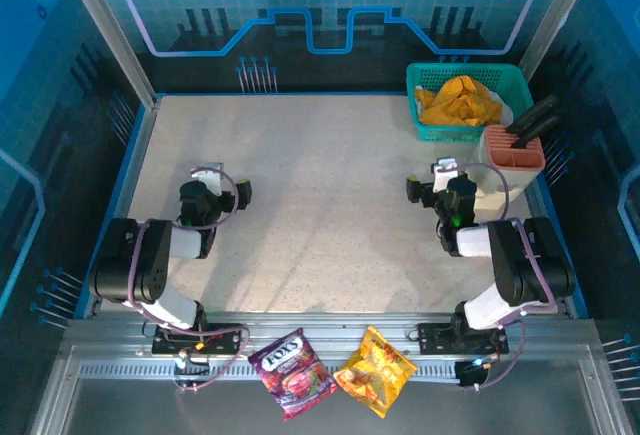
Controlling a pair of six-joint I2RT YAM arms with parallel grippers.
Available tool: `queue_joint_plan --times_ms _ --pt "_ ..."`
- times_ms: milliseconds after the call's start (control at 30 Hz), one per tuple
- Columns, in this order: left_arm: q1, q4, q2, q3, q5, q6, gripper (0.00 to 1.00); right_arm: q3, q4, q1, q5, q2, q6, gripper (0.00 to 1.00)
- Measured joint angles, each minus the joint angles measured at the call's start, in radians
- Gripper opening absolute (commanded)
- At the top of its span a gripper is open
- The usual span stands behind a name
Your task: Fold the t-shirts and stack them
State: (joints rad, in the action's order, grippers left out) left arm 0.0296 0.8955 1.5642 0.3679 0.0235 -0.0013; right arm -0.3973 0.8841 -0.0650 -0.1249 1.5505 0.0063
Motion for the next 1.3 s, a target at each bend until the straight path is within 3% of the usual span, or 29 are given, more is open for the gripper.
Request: queue_joint_plan --times_ms 967,1067,1167,1300 --pt "-0.001 0.0 0.0 0.0 -0.004 0.0 0.99 0.0 -0.005 0.0 -0.001 -0.004 0.0 1.0" --pt "-0.01 -0.059 -0.051 0.001 -0.046 -0.001 0.99 -0.001 -0.117 -0.014 -0.041 -0.109 -0.004 1.0" --pt "-0.027 -0.243 -0.23 0.039 -0.132 -0.038 1.0 -0.084 -0.348 -0.049 -0.087 -0.309 -0.003 1.0" --pt "-0.034 -0.538 -0.423 0.251 -0.24 -0.176 0.99 -0.509 -0.741 -0.06 -0.127 -0.346 0.032 1.0"
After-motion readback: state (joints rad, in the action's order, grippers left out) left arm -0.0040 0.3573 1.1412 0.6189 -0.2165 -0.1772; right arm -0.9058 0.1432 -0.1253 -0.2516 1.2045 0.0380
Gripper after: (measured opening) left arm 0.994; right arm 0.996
